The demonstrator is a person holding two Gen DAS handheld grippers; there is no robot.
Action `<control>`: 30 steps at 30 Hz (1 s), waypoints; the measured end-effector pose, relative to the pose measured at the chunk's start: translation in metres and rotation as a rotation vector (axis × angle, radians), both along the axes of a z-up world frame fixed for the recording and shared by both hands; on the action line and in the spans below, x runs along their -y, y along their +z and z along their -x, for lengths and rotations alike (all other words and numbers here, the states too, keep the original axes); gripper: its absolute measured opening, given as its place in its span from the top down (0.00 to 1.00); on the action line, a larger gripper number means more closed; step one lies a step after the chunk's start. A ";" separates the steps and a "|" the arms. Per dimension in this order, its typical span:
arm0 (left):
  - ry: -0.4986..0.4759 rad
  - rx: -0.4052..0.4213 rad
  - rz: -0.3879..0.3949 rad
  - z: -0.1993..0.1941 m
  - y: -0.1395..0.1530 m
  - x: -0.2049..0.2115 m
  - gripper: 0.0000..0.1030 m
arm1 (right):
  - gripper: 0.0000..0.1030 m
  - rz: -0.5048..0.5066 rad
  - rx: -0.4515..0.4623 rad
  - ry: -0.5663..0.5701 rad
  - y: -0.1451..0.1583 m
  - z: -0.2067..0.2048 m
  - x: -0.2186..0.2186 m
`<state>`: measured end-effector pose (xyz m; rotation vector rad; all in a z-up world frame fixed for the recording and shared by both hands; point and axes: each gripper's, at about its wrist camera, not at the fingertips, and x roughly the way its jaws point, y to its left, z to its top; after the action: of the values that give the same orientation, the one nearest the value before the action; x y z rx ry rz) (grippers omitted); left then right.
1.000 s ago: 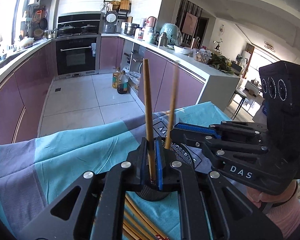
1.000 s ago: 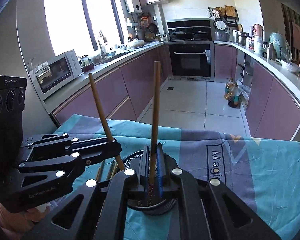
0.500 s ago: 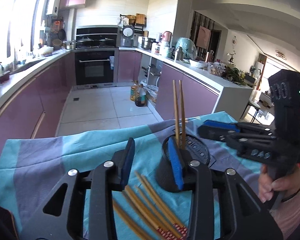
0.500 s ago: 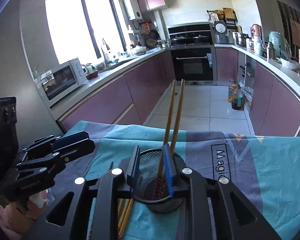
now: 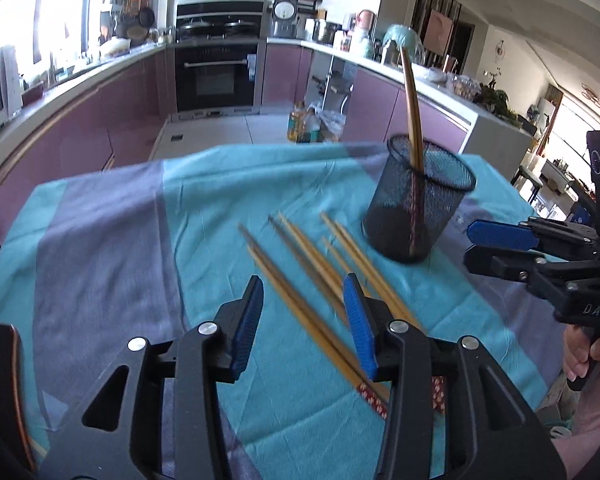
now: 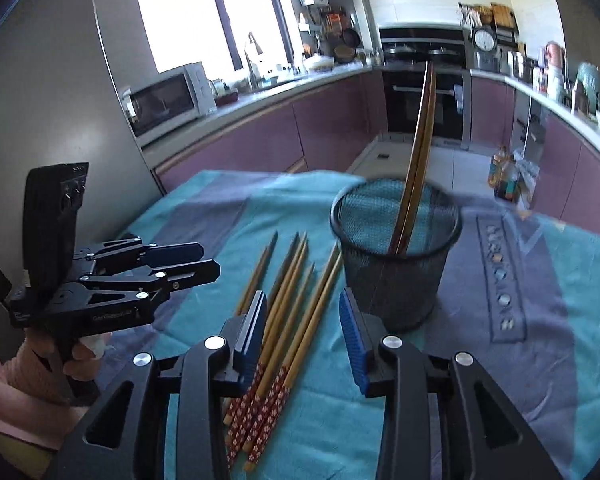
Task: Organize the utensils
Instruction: 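Open both tools to release the chopsticks inside the holder, then grasp another chopstick with the left tool while the right tool grasps one too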
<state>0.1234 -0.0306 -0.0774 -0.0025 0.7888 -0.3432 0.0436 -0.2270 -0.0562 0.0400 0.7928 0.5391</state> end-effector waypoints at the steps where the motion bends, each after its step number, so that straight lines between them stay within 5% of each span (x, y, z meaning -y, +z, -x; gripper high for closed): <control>1: -0.002 -0.016 -0.001 0.001 -0.007 0.000 0.60 | 0.66 0.006 -0.016 -0.006 -0.006 0.000 -0.001; 11: -0.008 -0.110 -0.016 0.002 -0.042 0.017 0.59 | 0.66 0.057 -0.077 -0.038 -0.034 -0.003 -0.016; 30: -0.013 -0.143 -0.024 0.000 -0.050 0.014 0.64 | 0.66 0.105 -0.096 -0.073 -0.050 -0.007 -0.021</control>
<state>0.1237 -0.0443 -0.1269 0.0006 0.9352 -0.3482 0.0510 -0.2058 -0.1066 -0.0018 0.9087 0.4280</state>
